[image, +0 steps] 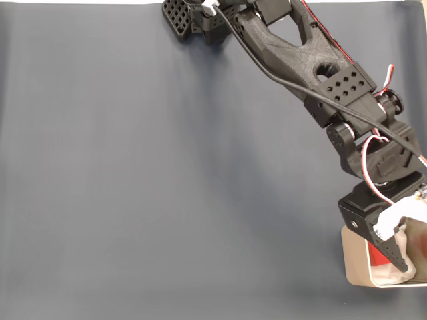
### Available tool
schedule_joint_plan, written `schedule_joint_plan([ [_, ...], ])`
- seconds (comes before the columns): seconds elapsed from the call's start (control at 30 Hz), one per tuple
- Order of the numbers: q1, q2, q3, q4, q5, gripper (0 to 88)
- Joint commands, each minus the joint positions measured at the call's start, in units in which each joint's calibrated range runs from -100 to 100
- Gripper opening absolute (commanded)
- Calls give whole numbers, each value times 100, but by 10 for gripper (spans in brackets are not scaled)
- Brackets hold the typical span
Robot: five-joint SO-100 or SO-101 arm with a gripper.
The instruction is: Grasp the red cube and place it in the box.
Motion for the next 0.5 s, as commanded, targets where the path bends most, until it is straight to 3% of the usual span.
schedule_joint_plan([
  [0.0,-60,-124,-233,-14,-29,492],
  [0.2,-60,-132,-233,-14,-34,482],
  [0.3,-38,-150,-223,10,-10,432],
  [0.37,-10,-193,-160,27,49,318],
  [0.47,125,-314,-41,-23,34,62],
])
